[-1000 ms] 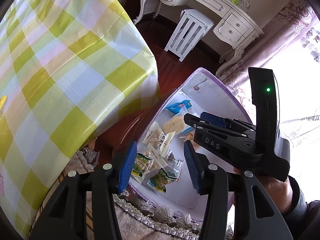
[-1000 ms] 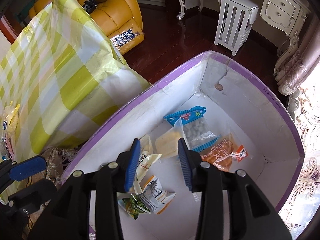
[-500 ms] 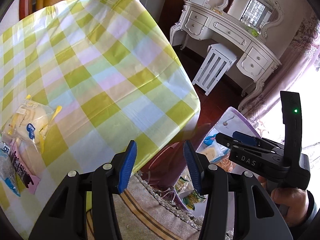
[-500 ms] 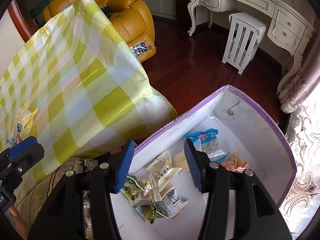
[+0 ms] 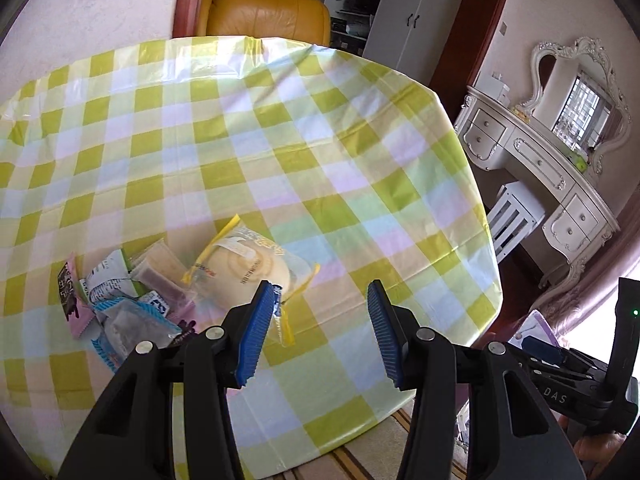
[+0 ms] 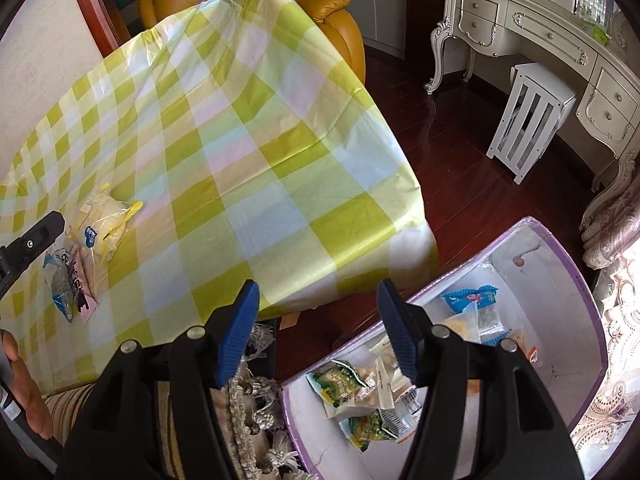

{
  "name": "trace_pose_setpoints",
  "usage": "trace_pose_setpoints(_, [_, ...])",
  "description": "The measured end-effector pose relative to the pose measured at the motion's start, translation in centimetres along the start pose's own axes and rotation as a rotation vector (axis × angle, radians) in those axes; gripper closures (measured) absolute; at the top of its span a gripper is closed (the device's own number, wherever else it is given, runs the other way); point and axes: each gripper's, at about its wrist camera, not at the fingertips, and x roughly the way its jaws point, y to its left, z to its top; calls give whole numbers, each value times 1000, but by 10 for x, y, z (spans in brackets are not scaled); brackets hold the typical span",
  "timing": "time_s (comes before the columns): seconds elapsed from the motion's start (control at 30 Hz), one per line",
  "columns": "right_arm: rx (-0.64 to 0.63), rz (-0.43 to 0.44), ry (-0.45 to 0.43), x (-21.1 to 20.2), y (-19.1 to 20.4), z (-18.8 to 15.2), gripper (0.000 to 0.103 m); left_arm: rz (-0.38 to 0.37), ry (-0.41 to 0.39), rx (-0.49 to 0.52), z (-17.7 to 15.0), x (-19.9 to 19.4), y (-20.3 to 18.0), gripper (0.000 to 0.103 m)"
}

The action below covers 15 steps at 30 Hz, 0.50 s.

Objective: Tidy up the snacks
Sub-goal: 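Move both tools back over the snack pile on the table, then lower both tools toward the pink-wrapped chocolate bars on the table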

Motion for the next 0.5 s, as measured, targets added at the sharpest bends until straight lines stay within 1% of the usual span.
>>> trace_pose_setpoints(0.1, [-36, 9, -9, -1, 21, 1, 37, 37, -19, -50, 5, -5, 25, 55])
trace_pose_setpoints(0.17, [-55, 23, -13, -2, 35, 1, 37, 45, -30, -91, 9, -10, 45, 55])
trace_pose_setpoints(0.27, [-85, 65, -12, -1, 56, 1, 37, 93, -48, -159, 12, -17, 78, 55])
trace_pose_setpoints(0.33, [-106, 96, -9, 1, 71, 2, 37, 109, -53, -203, 13, -21, 101, 55])
trace_pose_setpoints(0.5, [-173, 134, -8, 2, 109, 1, 37, 172, -56, -331, 9, -30, 157, 55])
